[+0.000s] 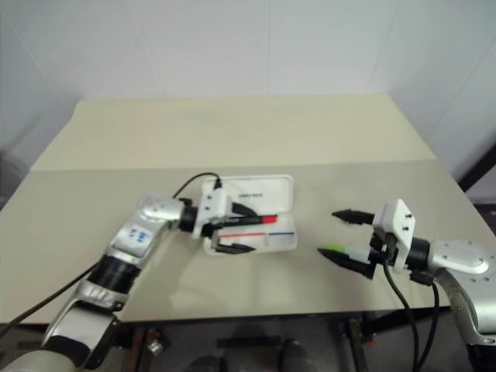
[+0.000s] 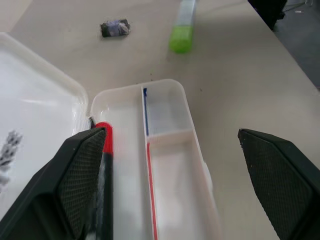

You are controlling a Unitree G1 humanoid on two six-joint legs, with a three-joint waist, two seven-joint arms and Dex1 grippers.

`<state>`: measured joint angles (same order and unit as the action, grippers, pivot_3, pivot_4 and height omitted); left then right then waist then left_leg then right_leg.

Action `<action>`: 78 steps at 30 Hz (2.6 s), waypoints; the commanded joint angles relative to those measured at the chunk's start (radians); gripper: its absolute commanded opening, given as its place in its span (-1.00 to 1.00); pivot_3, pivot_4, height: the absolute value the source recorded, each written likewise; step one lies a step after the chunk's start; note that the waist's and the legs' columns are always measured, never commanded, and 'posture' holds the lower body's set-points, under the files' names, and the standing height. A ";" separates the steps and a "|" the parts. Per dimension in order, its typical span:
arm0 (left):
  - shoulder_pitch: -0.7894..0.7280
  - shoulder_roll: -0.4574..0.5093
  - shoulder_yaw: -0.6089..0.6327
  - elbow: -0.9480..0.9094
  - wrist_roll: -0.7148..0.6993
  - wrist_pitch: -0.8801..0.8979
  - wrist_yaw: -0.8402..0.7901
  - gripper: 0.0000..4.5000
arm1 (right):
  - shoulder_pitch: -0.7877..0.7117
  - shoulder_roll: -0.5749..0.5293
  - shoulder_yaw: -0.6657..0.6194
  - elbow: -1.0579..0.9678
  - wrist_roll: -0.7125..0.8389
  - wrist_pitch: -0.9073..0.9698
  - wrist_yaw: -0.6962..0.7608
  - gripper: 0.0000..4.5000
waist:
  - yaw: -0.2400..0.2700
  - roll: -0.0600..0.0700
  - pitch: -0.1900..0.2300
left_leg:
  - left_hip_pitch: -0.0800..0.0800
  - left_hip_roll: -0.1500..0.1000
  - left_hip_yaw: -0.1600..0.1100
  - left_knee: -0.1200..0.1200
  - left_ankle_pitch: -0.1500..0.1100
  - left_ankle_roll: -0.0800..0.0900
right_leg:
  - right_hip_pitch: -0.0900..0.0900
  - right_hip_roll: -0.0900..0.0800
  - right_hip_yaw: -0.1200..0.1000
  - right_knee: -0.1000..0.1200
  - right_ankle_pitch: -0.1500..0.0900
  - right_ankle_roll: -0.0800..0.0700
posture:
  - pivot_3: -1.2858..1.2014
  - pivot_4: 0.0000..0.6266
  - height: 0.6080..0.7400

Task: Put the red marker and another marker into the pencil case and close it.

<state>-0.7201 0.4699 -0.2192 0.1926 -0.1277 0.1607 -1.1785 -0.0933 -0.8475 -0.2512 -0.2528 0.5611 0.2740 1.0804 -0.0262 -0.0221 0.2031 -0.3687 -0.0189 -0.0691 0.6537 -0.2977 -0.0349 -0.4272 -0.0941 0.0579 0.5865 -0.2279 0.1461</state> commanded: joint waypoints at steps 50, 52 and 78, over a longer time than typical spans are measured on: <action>0.254 0.332 0.359 -0.086 -0.338 -0.049 -0.244 1.00 | -0.142 -0.028 0.096 0.593 -0.197 -0.189 0.237 -0.51 | -0.002 0.000 0.000 | 0.002 0.000 0.000 0.001 0.000 0.000 | 0.001 0.000 0.000 0.001 -0.001 -0.001 | 0.03 -0.52 1.00; 0.245 0.331 0.352 -0.073 -0.334 -0.062 -0.249 1.00 | -0.156 -0.032 0.086 0.578 -0.190 -0.189 0.229 -0.51 | -0.003 0.000 0.000 | 0.001 0.000 0.001 0.002 0.000 0.000 | 0.001 0.000 0.000 0.002 0.000 -0.001 | 0.03 -0.52 1.00; 0.308 0.306 0.344 0.020 -0.312 -0.201 -0.236 1.00 | -0.647 0.155 0.456 0.382 -0.275 0.014 0.277 -0.51 | -0.003 0.000 0.000 | -0.001 0.001 0.000 -0.001 0.000 0.000 | -0.002 -0.001 -0.001 0.003 -0.001 -0.001 | 0.03 -0.52 1.00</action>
<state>-0.4163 0.7733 0.1077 0.2465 -0.4299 -0.0365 -1.4250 -0.7162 -0.7019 0.1964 0.1316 0.2917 0.3073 1.3397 -0.0294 -0.0218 0.2032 -0.3696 -0.0183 -0.0689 0.6527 -0.2977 -0.0350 -0.4291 -0.0946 0.0568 0.5899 -0.2284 0.1451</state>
